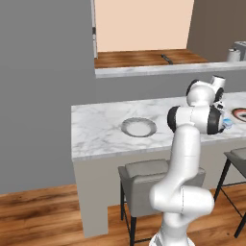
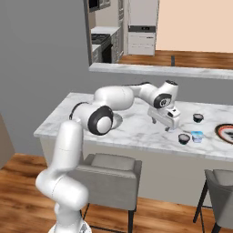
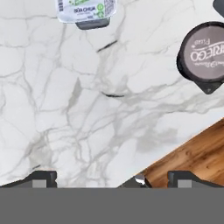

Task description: Place two yogurt containers on each plate.

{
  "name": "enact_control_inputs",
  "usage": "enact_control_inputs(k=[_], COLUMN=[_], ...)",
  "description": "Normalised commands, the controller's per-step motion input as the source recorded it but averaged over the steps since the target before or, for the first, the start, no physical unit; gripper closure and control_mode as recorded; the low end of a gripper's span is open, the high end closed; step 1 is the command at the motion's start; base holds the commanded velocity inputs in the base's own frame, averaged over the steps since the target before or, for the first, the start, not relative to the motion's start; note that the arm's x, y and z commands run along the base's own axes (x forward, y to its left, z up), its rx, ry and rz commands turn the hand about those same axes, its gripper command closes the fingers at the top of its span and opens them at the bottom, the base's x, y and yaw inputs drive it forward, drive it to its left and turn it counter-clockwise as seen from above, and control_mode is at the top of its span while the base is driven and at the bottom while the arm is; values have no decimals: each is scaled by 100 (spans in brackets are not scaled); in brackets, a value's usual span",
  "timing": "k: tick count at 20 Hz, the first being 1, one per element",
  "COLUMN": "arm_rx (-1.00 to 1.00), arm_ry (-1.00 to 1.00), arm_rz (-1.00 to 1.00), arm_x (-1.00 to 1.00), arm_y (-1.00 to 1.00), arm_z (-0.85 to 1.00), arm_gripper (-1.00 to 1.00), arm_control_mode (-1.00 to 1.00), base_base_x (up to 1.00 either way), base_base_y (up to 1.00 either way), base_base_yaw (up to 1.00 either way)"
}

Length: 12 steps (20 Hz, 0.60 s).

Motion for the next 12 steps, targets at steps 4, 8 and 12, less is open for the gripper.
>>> enact_control_inputs(k=[4, 8, 12], arm_rx=[0, 0, -8], arm_ry=[-1, -9, -13], arm_rz=[-3, -2, 0], arm_x=[24, 22, 14], arm_y=[-11, -14, -1], arm_z=[-11, -3, -15], arm_gripper=[-100, -100, -100], arm_control_mode=[-100, -100, -100], base_base_x=[0, 0, 0], base_base_y=[0, 0, 0], base_base_yaw=[0, 0, 0])
